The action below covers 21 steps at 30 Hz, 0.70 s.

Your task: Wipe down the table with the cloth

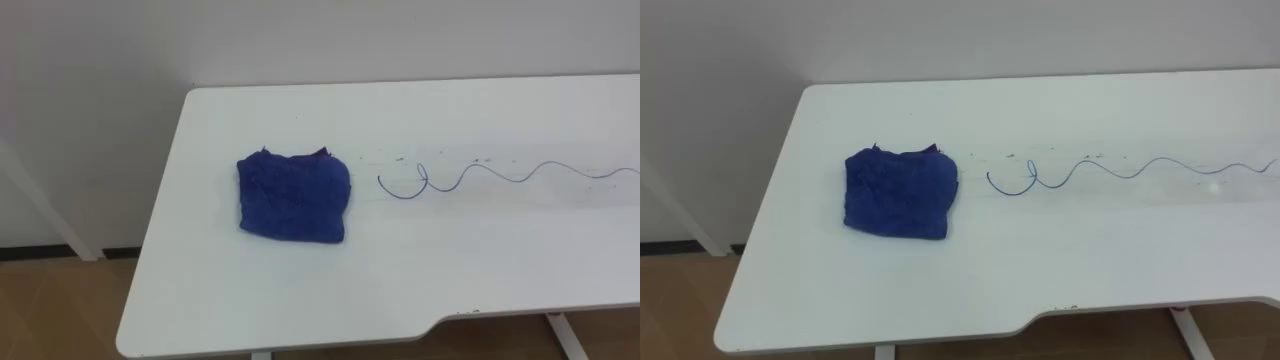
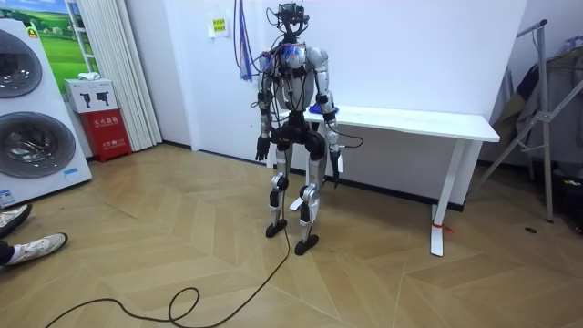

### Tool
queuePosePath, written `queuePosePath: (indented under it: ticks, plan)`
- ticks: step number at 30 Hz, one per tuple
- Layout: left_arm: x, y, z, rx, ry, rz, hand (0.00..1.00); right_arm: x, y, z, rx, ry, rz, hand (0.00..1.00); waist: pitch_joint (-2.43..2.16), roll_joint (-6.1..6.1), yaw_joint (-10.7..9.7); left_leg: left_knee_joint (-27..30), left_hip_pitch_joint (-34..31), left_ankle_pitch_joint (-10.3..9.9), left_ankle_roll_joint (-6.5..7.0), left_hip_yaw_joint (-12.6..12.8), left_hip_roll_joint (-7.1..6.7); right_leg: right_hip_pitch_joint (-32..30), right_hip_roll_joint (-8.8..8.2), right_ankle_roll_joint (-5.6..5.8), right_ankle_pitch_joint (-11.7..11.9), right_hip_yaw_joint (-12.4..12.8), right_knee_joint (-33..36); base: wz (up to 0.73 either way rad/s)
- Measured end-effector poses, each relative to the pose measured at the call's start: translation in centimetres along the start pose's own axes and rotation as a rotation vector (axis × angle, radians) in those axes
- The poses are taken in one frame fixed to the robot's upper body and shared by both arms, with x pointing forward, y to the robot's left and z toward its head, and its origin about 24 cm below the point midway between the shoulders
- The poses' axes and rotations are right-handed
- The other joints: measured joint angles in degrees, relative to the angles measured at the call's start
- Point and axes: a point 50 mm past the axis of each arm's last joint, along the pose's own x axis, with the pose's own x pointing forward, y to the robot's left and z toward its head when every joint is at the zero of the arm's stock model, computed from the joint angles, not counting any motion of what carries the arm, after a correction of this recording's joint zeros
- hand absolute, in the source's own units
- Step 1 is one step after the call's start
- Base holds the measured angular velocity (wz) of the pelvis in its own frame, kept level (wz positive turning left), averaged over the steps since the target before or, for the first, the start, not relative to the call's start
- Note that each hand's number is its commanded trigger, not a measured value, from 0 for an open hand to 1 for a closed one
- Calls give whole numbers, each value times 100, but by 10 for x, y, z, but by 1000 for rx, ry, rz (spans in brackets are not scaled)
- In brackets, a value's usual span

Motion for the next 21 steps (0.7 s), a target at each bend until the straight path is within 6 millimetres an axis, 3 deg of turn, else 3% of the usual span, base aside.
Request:
queuePosePath:
  ticks: [15,19,21]
  plan:
    - [0,0,2,-19,-6,-3,0,0,-2,6,7,-35,-9,0,5,20,-2,-1,-12,-9,15,9,-1,-14,0,2,-1,8,7,0]
    - [0,0,0,-21,4,-5,0,0,1,0,57,-15,-6,0,1,15,-15,-1,-2,-9,15,3,-5,3,-3,6,1,9,17,0]
    - [0,0,-1,-26,9,-10,0,1,1,-7,191,0,-12,0,-1,14,-24,2,10,-9,15,4,-4,6,-3,6,2,12,16,0]
